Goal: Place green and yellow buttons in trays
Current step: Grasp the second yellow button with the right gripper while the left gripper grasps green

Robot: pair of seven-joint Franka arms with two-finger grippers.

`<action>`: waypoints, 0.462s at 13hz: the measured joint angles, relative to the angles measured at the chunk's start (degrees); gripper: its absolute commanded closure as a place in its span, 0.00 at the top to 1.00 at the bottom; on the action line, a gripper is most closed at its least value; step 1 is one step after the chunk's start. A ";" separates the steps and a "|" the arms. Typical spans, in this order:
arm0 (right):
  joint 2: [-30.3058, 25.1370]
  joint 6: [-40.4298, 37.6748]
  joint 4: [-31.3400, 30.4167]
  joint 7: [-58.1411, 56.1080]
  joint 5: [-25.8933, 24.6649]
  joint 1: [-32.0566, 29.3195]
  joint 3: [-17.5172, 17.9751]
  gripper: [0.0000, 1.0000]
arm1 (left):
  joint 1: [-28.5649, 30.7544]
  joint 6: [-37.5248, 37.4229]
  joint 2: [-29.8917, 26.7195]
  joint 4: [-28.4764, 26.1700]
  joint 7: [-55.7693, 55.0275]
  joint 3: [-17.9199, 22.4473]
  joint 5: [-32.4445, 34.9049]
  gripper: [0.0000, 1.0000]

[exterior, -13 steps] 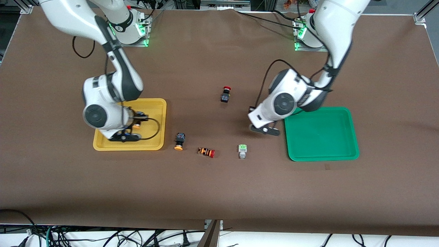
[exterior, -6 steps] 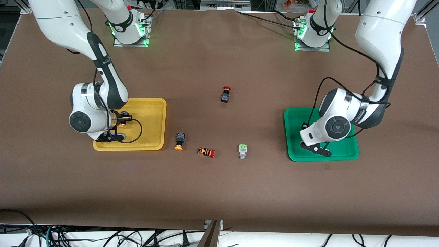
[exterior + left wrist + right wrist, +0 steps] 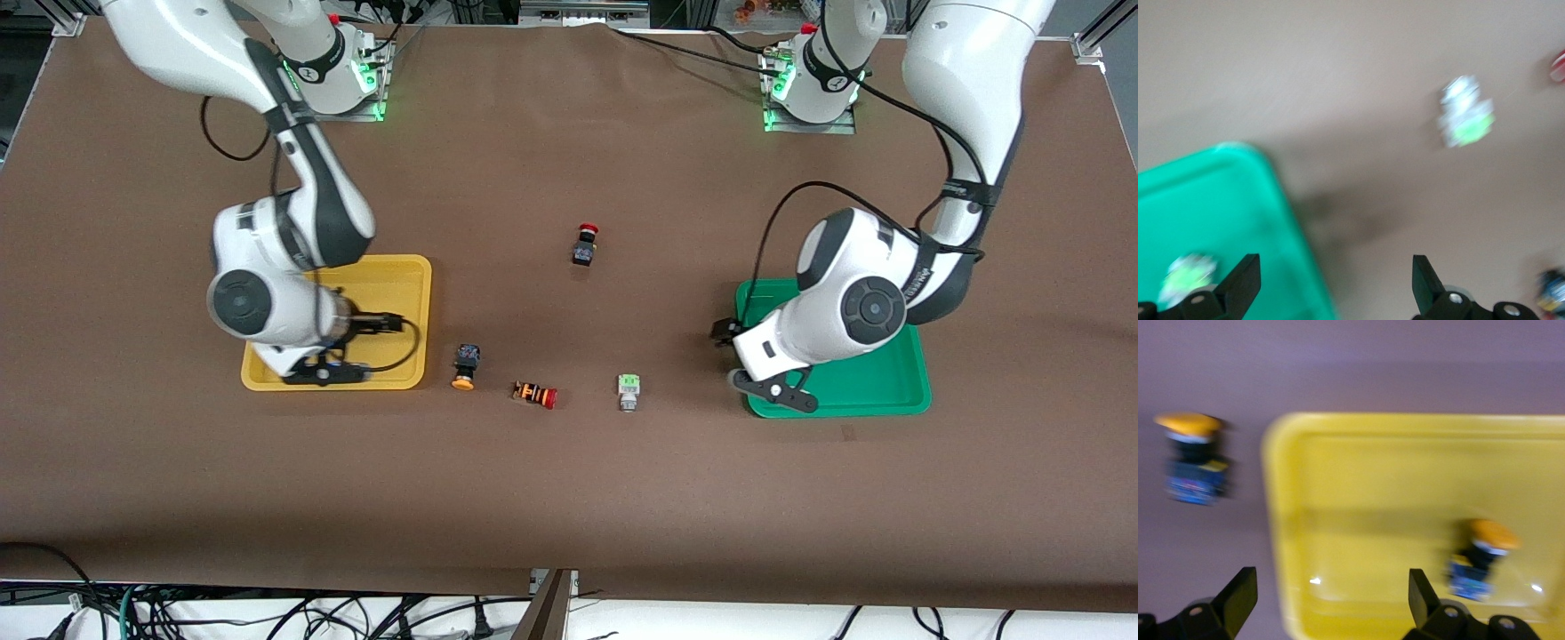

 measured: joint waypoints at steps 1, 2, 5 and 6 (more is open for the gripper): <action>1.65 3.07 1.27 4.38 -0.02 1.57 1.30 1.00 | -2.12 3.90 1.52 1.38 -3.06 0.03 -0.13 1.00; 3.38 6.33 2.13 7.45 -0.07 2.83 2.16 1.00 | -4.21 8.47 3.38 2.11 -5.29 0.33 -0.12 1.00; 8.04 14.50 3.63 9.96 -1.88 5.30 2.85 1.00 | -9.64 22.69 10.52 2.58 -7.47 3.49 2.51 1.00; 9.18 16.14 3.87 10.25 -3.61 5.75 2.86 1.00 | -10.43 26.63 12.86 2.68 -7.49 3.81 3.84 1.00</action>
